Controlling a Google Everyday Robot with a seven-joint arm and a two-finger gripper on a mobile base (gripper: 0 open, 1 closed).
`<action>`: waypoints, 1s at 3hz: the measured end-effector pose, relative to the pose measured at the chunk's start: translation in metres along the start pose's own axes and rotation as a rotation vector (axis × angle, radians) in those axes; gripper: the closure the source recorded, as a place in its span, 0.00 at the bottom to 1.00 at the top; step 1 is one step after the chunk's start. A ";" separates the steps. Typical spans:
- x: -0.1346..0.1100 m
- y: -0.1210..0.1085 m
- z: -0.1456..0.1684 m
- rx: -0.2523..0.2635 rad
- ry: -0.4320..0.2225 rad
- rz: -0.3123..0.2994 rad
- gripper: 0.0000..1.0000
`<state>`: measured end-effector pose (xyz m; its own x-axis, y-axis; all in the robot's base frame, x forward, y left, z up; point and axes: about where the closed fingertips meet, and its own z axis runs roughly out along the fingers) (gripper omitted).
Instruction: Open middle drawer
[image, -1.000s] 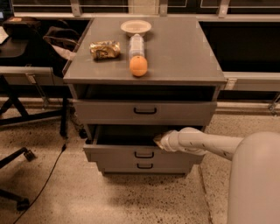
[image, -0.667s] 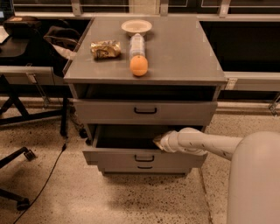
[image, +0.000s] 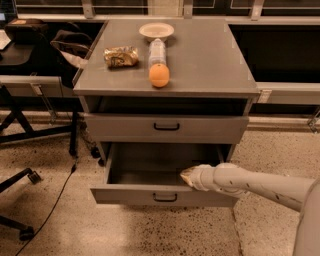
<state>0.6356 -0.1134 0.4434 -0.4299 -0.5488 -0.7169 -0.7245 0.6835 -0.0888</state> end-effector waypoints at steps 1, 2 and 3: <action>0.000 0.000 0.000 -0.001 0.000 -0.001 1.00; 0.022 0.017 -0.007 -0.015 0.024 0.020 1.00; 0.020 0.017 -0.009 -0.015 0.024 0.020 1.00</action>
Offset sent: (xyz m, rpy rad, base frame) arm -0.0911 -0.0181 -0.0442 -0.0030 0.1175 -0.0264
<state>0.6094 -0.1172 0.4339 -0.4572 -0.5467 -0.7014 -0.7235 0.6874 -0.0642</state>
